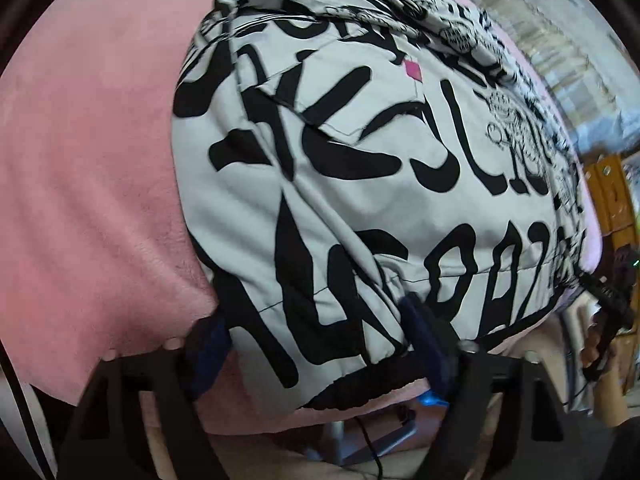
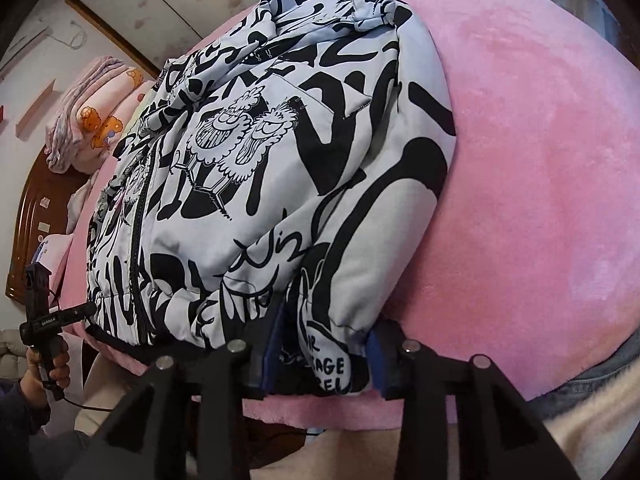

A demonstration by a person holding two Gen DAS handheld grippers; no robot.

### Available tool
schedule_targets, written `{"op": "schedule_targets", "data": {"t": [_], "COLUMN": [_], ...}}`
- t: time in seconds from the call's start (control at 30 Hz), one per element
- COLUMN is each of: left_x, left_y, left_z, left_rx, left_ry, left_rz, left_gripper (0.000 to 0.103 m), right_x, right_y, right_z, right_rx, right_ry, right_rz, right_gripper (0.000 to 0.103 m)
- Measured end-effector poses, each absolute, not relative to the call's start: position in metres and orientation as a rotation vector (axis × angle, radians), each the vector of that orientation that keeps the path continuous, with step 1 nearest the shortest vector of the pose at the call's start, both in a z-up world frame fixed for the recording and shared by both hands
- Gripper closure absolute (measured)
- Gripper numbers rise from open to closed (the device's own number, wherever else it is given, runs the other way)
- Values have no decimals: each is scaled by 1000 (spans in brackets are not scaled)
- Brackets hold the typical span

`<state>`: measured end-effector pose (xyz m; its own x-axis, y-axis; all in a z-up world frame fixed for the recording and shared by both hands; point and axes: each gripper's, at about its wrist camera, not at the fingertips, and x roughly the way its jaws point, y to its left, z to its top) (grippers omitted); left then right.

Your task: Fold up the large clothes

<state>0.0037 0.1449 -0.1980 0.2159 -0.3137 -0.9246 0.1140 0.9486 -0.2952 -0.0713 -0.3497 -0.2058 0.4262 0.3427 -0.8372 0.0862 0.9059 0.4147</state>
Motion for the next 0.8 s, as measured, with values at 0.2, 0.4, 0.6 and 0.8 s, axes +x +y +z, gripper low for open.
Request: {"op": "schedule_targets", "data": {"t": [0.2, 0.4, 0.6, 0.8], "left_x": [3, 0, -10, -25], "left_y": [114, 109, 120, 137], "left_z": [-184, -158, -121, -100], "left_rx": [-42, -52, -143, -227], "left_ry": [1281, 1237, 1169, 1130], "left_rz": [-270, -223, -195, -185], "left_gripper": [72, 79, 82, 85], "right_x": [-72, -77, -86, -96], "right_y": [-342, -337, -339, -338], "right_z": [-198, -169, -117, -86], "right_rx": [370, 320, 321, 326], "right_ry": [1125, 1069, 964, 908], "right_rz": [131, 115, 157, 179], "right_gripper": [78, 86, 88, 89]}}
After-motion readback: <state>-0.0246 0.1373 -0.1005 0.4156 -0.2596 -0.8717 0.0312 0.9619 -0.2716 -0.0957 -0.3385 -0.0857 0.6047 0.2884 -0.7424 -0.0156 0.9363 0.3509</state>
